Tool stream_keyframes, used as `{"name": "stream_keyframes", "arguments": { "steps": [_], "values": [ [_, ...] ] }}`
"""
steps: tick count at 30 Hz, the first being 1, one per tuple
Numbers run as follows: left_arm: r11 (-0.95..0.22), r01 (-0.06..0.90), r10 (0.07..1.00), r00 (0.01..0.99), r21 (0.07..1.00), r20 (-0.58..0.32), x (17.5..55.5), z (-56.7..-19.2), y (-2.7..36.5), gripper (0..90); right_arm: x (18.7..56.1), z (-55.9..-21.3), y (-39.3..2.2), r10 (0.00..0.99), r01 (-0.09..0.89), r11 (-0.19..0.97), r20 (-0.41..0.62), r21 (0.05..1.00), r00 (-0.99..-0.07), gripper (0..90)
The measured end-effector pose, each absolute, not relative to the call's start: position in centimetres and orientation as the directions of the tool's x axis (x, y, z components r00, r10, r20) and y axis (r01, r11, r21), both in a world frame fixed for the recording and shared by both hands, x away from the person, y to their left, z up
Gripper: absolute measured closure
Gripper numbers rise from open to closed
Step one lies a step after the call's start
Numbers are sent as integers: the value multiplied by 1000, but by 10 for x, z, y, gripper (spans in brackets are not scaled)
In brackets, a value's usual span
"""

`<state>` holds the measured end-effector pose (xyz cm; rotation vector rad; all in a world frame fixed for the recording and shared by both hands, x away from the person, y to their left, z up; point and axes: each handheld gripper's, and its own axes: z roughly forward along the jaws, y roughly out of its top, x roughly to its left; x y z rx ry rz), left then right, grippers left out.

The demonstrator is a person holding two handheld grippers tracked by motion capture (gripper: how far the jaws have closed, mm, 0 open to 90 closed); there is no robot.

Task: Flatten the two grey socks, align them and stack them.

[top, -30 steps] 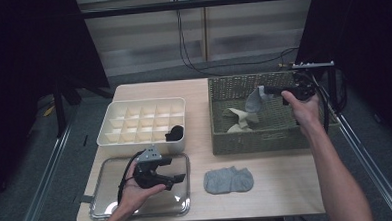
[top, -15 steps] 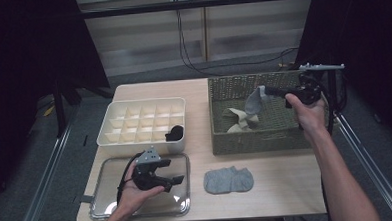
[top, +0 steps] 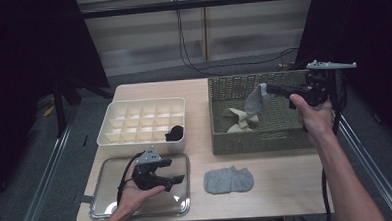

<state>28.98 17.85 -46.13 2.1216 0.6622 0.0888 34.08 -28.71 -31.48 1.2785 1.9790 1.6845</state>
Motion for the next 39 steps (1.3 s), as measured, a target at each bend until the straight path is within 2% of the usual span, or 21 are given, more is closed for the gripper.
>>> {"name": "stream_keyframes", "arguments": {
  "steps": [6, 12, 17, 20, 28, 31, 39],
  "values": [
    [-463, 420, 487, 856, 781, -171, 289, -462, 177, 232, 323, -304, -285, 730, 431, -48, 326, 901, -601, 898],
    [-458, 396, 492, 859, 795, -144, 283, -456, 178, 276, 296, -292, -284, 730, 410, -44, 309, 911, -610, 898],
    [-460, 379, 477, 868, 803, -136, 279, -453, 176, 339, 274, -286, -282, 722, 396, -40, 300, 917, -623, 898],
    [-435, 380, 466, 871, 816, -157, 279, -449, 173, 411, 261, -288, -280, 723, 400, -37, 301, 916, -622, 898],
    [-476, 348, 413, 899, 808, -144, 277, -448, 155, 529, 238, -310, -276, 704, 414, -28, 312, 910, -638, 899],
    [-473, 359, 428, 892, 805, -146, 276, -449, 146, 558, 233, -318, -273, 713, 429, -9, 307, 903, -630, 898],
    [-526, 342, 353, 921, 779, -166, 276, -456, 120, 613, 231, -355, -270, 686, 468, -21, 354, 883, -636, 898]
  ]
}}
